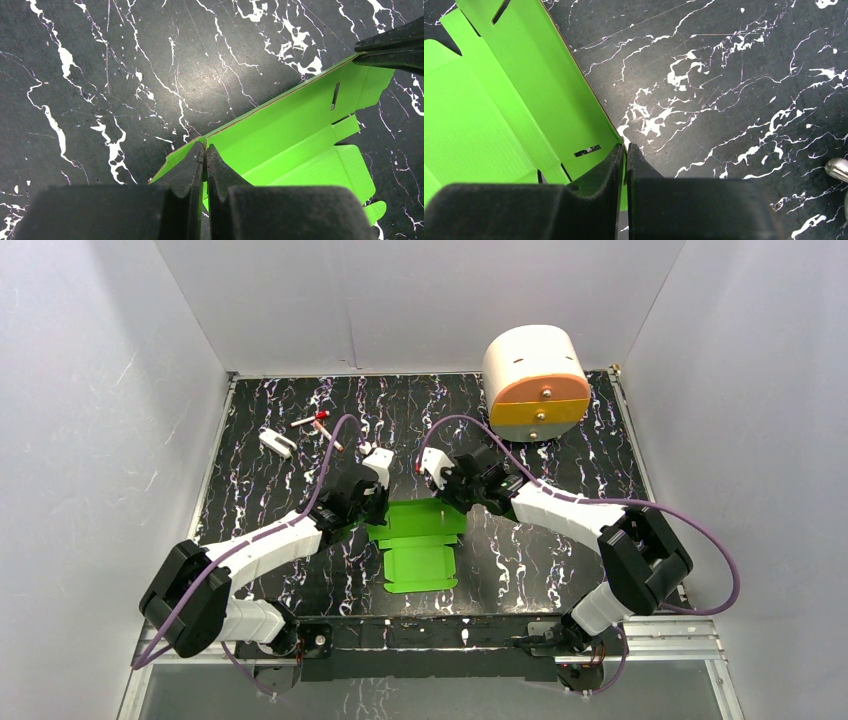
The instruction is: Fold the paper box
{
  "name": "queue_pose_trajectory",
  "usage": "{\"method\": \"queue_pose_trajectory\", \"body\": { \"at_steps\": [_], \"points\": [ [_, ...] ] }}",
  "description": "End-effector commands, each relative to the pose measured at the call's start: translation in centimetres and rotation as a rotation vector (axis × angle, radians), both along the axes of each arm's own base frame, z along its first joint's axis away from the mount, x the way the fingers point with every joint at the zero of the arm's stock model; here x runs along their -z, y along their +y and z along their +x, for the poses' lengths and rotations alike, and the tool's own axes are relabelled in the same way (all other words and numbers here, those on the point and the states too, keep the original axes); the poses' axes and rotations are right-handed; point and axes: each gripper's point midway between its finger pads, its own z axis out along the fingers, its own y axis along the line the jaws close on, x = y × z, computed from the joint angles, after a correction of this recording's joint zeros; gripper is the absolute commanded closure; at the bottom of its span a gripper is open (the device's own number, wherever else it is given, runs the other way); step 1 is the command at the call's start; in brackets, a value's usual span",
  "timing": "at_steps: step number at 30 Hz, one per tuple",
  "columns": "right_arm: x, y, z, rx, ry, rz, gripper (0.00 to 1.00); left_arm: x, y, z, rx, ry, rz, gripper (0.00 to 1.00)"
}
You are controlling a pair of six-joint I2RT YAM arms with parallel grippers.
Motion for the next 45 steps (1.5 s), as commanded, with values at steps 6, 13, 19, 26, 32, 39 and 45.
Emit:
{"method": "queue_pose_trajectory", "body": {
  "at_steps": [6, 13, 19, 26, 32, 39, 45],
  "points": [
    [-3.2, 1.3, 1.4, 0.059, -0.025, 0.102, 0.97, -1.0, -0.4, 0.4, -0.014, -0.027, -0.034, 1.00],
    [-3.4, 1.1, 2.3, 0.316, 0.081, 0.183, 1.00, -1.1, -1.2, 0.6, -0.055, -0.020, -0.128, 1.00],
    [-2.0, 0.3, 3.2, 0.589, 0.122, 0.216, 1.00, -1.2, -1.8, 1.0, -0.099, -0.025, -0.199, 1.00],
    [-1.3, 0.0, 3.3, 0.784, 0.093, 0.273, 1.00, -1.5, -1.8, 2.1, -0.176, -0.057, -0.193, 1.00],
    [-0.8, 0.3, 3.4, 0.862, 0.060, 0.291, 1.00, -0.1, -1.5, 2.9, -0.256, -0.093, -0.111, 1.00],
    [0.2, -0.4, 3.1, 0.954, -0.011, 0.243, 1.00, 0.0, -2.3, 3.7, -0.306, -0.099, -0.104, 1.00],
    [-0.2, -0.9, 2.6, 0.974, -0.021, 0.249, 1.00, -0.5, -3.0, 3.7, -0.317, -0.094, -0.148, 1.00]
  ]
}}
